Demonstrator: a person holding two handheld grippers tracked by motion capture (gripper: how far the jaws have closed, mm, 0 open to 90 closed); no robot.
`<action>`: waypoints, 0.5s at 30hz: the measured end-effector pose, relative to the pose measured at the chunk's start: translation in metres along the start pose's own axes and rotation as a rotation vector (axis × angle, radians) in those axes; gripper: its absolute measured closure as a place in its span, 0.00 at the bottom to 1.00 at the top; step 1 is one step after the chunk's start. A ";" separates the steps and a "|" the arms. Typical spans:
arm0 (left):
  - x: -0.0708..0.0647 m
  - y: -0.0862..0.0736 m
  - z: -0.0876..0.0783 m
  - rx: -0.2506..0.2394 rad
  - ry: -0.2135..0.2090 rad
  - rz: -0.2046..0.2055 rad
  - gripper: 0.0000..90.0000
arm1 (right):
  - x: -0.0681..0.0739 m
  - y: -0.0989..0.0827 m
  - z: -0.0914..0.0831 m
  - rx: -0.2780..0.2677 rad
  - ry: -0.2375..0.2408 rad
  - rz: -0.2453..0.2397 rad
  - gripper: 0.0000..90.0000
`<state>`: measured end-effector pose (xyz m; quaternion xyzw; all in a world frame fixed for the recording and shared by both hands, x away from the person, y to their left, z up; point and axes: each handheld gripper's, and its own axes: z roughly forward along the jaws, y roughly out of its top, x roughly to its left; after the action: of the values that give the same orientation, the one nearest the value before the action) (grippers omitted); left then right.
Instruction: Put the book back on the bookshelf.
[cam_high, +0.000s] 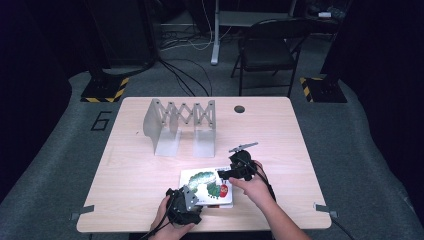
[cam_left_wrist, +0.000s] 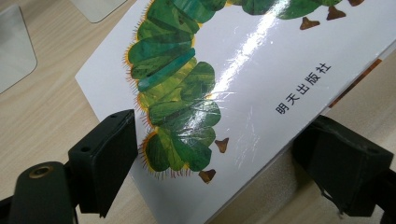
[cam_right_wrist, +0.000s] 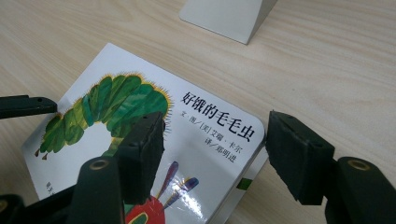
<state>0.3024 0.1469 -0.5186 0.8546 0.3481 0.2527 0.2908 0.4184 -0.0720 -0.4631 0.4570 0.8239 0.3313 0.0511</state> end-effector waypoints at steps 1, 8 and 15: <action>0.000 0.000 0.000 -0.003 0.008 0.001 0.16 | 0.000 0.000 0.000 0.001 -0.001 0.000 0.41; 0.001 -0.002 0.001 -0.024 -0.006 0.001 0.16 | -0.003 0.000 0.004 0.023 0.013 0.023 0.39; 0.001 -0.003 0.001 -0.032 -0.005 -0.002 0.16 | -0.003 0.002 0.003 0.018 0.003 0.042 0.36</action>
<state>0.3027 0.1487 -0.5211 0.8501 0.3441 0.2559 0.3057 0.4227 -0.0724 -0.4652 0.4743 0.8170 0.3256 0.0390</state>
